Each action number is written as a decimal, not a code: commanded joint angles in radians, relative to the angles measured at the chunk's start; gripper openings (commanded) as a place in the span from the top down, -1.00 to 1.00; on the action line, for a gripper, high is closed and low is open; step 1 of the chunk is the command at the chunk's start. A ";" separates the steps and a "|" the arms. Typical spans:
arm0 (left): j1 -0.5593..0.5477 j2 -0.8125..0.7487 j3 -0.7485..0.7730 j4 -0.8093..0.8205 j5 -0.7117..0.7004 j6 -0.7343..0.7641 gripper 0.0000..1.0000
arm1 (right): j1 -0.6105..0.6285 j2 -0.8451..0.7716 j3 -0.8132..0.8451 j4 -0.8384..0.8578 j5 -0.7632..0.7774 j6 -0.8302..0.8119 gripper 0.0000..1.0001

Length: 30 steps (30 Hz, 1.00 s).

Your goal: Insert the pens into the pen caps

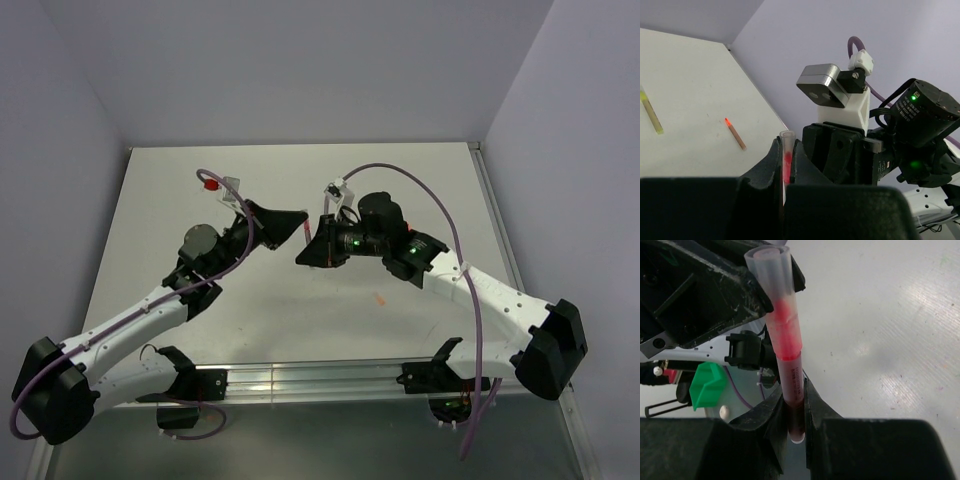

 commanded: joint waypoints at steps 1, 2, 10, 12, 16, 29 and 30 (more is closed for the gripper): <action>-0.148 -0.015 -0.065 -0.141 0.280 0.031 0.99 | -0.093 -0.010 0.135 0.229 0.218 0.015 1.00; -0.154 -0.018 -0.077 -0.136 0.271 0.029 0.99 | -0.096 -0.011 0.141 0.227 0.222 0.009 1.00; -0.218 -0.021 -0.108 -0.142 0.222 0.018 0.99 | -0.127 -0.034 0.182 0.190 0.254 -0.023 1.00; -0.229 -0.019 -0.109 -0.147 0.213 0.021 0.99 | -0.134 -0.034 0.199 0.180 0.255 -0.032 1.00; -0.246 -0.030 -0.105 -0.162 0.182 0.029 0.99 | -0.154 -0.025 0.220 0.161 0.220 -0.040 1.00; -0.097 -0.010 0.202 -0.371 0.057 0.095 0.56 | -0.045 -0.074 0.149 0.081 0.110 -0.060 1.00; -0.088 -0.001 0.216 -0.377 0.061 0.103 0.47 | -0.041 -0.088 0.145 0.075 0.110 -0.061 1.00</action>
